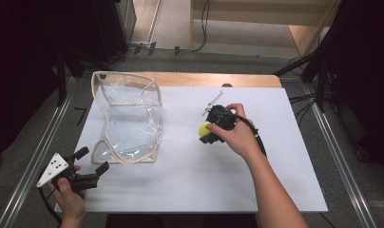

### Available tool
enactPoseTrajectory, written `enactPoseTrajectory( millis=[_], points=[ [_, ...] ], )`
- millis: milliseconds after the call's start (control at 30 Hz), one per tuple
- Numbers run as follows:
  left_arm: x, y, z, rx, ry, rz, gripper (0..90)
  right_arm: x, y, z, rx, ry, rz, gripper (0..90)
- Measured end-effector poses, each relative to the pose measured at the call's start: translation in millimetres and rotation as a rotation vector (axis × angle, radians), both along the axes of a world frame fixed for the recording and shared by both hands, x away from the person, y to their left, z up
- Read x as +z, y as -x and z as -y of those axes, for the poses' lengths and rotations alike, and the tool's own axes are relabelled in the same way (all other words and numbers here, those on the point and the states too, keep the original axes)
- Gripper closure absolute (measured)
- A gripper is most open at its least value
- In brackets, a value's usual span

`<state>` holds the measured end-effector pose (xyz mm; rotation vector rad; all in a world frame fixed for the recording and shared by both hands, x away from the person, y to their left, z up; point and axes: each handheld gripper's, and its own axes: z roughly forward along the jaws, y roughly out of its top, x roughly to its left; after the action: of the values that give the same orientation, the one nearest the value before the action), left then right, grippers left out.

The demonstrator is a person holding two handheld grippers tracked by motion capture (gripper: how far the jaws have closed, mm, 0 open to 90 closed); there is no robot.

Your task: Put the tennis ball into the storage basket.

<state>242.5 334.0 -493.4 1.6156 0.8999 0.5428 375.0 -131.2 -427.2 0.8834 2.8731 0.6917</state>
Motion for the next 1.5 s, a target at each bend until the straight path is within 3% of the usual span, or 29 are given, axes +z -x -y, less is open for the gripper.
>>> enactPoseTrajectory(
  millis=[967, 1300, 1500],
  points=[
    [0.0, -1.2, 0.7, 0.003, 0.000, -0.004, 0.0, 17.4, 1.5, -27.8, 0.073, -0.021, 0.014, 23.0],
    [-0.2, -1.3, 1.1, 0.003, 0.001, -0.004, 0.0, 34.2, 3.6, -36.1, 0.090, -0.043, 0.029, 23.0],
    [-0.2, -1.3, 0.4, 0.003, 0.006, 0.000, 0.0, 39.0, 5.1, -43.8, 0.109, -0.030, 0.035, 23.0]
  ],
)
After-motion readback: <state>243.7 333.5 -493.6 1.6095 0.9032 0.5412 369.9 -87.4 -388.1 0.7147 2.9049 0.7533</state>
